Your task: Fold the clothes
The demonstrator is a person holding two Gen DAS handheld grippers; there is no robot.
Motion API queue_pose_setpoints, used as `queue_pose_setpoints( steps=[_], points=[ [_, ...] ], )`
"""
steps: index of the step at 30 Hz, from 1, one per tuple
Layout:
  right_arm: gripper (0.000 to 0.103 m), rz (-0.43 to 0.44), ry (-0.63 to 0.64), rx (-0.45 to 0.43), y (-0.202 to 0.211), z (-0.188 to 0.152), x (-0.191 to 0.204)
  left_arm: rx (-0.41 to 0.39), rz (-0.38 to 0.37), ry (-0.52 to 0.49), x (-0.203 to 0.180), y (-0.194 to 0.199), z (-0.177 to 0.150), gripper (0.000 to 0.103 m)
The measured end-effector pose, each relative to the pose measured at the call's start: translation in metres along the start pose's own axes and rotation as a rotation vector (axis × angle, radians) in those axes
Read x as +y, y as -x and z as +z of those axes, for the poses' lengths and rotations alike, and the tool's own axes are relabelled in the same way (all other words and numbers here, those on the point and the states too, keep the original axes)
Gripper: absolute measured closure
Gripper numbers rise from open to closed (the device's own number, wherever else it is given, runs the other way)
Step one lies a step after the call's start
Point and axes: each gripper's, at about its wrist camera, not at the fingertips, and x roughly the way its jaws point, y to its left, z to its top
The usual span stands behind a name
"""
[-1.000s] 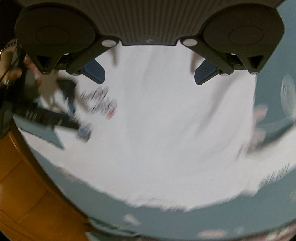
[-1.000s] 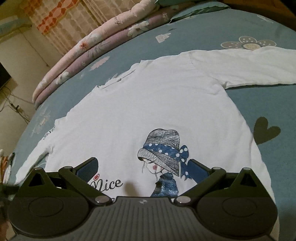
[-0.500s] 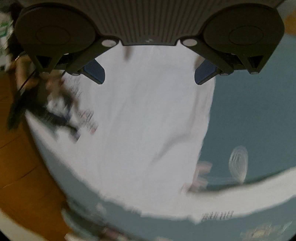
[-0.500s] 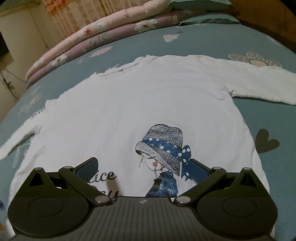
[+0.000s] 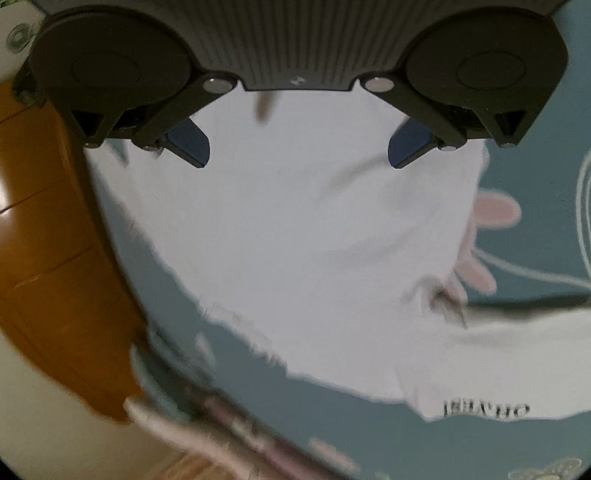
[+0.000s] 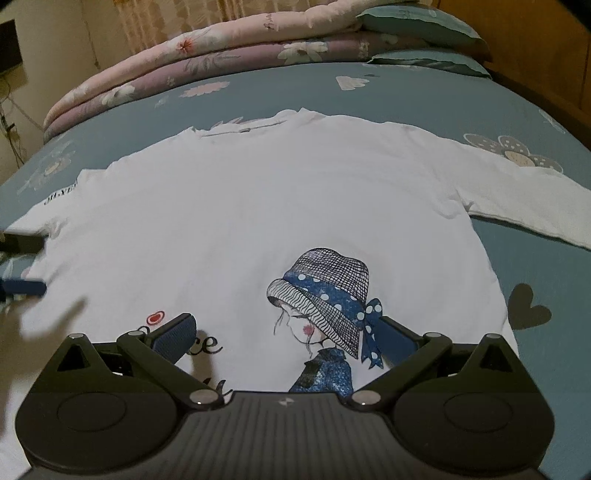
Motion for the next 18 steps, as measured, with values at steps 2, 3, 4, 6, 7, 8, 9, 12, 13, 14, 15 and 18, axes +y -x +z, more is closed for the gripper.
queue_pose_setpoints(
  steps=[2, 3, 4, 6, 7, 8, 9, 12, 13, 14, 15, 18],
  points=[
    [0.0, -0.012, 0.018, -0.002, -0.001, -0.001, 0.003, -0.036, 0.105, -0.033, 0.004, 0.004, 0.007, 0.001],
    [0.0, -0.021, 0.029, -0.003, -0.002, -0.001, 0.004, -0.036, 0.101, -0.012, 0.008, 0.006, 0.01, 0.001],
    [0.0, -0.026, 0.035, -0.004, -0.002, -0.002, 0.005, -0.047, 0.086, 0.017, 0.011, 0.01, 0.012, 0.001],
    [0.0, -0.035, 0.049, -0.007, -0.002, -0.003, 0.006, -0.078, 0.042, 0.052, 0.012, 0.018, 0.014, 0.001],
    [0.0, -0.039, 0.054, -0.008, -0.002, -0.003, 0.007, -0.086, 0.012, 0.054, 0.009, 0.02, 0.014, 0.001],
    [0.0, -0.04, 0.053, -0.01, -0.003, -0.003, 0.007, -0.078, -0.02, 0.058, 0.006, 0.019, 0.014, 0.001],
    [0.0, -0.041, 0.053, -0.011, -0.003, -0.003, 0.007, -0.059, -0.05, 0.06, 0.005, 0.015, 0.013, 0.001],
    [0.0, -0.046, 0.059, -0.014, -0.003, -0.003, 0.007, -0.013, -0.073, 0.043, 0.0, -0.003, 0.015, 0.001],
    [0.0, -0.047, 0.061, -0.015, -0.004, -0.003, 0.008, -0.012, -0.057, 0.034, 0.0, -0.009, 0.016, 0.001],
    [0.0, -0.047, 0.062, -0.015, -0.004, -0.003, 0.008, -0.013, -0.041, 0.025, 0.001, -0.015, 0.017, 0.001],
    [0.0, -0.046, 0.063, -0.015, -0.004, -0.002, 0.008, -0.034, -0.033, 0.017, 0.003, -0.017, 0.021, 0.001],
    [0.0, -0.045, 0.063, -0.015, -0.005, -0.002, 0.008, -0.093, 0.018, 0.004, 0.008, -0.024, 0.033, 0.001]
  ],
)
